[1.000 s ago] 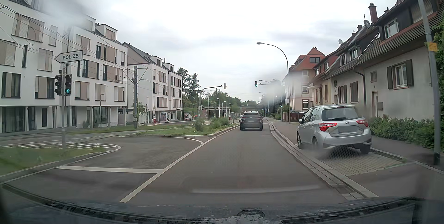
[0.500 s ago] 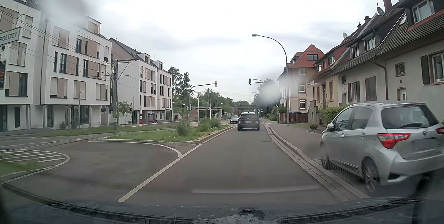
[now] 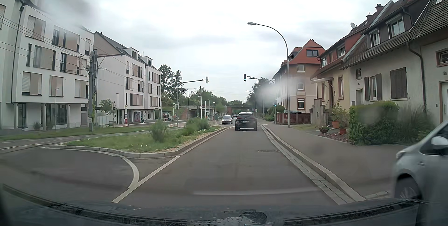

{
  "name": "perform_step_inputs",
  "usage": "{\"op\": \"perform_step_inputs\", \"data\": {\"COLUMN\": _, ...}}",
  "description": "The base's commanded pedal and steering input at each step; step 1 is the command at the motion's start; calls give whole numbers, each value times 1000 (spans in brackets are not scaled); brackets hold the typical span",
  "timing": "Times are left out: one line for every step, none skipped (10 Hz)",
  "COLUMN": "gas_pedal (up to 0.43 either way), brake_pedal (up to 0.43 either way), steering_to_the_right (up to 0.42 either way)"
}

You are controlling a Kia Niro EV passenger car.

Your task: Follow the waypoints while adhering to traffic rules and regulations

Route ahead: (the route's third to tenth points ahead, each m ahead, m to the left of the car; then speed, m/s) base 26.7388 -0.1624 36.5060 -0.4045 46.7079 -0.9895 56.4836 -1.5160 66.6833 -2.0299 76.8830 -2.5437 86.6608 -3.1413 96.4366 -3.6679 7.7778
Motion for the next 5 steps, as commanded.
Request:
{"op": "perform_step_inputs", "data": {"gas_pedal": 59, "brake_pedal": 0, "steering_to_the_right": 33}}
{"op": "perform_step_inputs", "data": {"gas_pedal": 59, "brake_pedal": 0, "steering_to_the_right": 29}}
{"op": "perform_step_inputs", "data": {"gas_pedal": 59, "brake_pedal": 0, "steering_to_the_right": 23}}
{"op": "perform_step_inputs", "data": {"gas_pedal": 59, "brake_pedal": 0, "steering_to_the_right": 20}}
{"op": "perform_step_inputs", "data": {"gas_pedal": 59, "brake_pedal": 0, "steering_to_the_right": 19}}
